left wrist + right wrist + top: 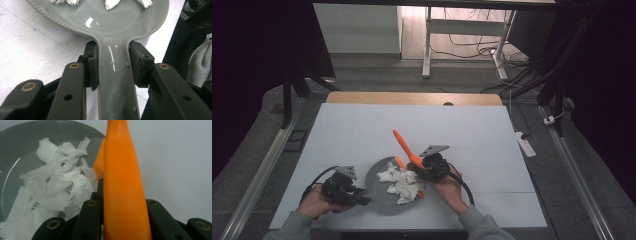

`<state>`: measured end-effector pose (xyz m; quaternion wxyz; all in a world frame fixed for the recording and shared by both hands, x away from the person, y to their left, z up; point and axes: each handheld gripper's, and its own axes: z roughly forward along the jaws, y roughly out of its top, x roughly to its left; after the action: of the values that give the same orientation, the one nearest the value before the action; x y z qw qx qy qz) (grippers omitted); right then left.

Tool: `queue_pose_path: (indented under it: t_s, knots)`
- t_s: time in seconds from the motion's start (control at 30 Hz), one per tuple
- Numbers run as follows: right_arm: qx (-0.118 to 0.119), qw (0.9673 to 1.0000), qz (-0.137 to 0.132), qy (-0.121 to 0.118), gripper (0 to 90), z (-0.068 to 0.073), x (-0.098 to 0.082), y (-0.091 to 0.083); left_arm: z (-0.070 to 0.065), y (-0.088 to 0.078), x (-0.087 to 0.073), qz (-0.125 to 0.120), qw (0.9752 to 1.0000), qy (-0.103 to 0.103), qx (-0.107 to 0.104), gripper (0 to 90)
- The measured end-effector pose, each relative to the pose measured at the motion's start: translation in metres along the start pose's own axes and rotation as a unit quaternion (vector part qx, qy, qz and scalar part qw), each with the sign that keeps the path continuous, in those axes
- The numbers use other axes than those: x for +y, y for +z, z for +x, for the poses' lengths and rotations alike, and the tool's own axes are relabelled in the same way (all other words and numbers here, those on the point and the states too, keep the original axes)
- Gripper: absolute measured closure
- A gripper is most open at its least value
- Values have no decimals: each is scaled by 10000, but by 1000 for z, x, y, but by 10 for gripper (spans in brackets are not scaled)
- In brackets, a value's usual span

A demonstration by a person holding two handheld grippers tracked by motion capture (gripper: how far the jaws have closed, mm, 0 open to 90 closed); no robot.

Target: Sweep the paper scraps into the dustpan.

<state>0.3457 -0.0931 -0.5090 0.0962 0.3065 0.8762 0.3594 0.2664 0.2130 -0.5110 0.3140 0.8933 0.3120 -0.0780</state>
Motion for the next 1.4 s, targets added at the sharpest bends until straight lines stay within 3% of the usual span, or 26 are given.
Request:
queue_pose_path:
  t_s: [0.47,0.63,0.73,1.03,1.4]
  knots:
    - [138,9996,-109,-201,765,29,10,7,0,0,0,1,10000,-11,7,616]
    - [409,9983,-182,-381,766,46,17,10,0,0,0,-3,10000,-4,5,616]
    - [398,9974,-252,-545,765,53,21,7,0,0,0,-2,10000,-3,1,616]
    - [165,9979,-510,-370,766,35,23,-14,0,0,0,-5,10000,-6,-1,616]
    - [77,9976,-654,-211,765,22,23,-23,0,1,0,-10,10000,-3,-1,616]
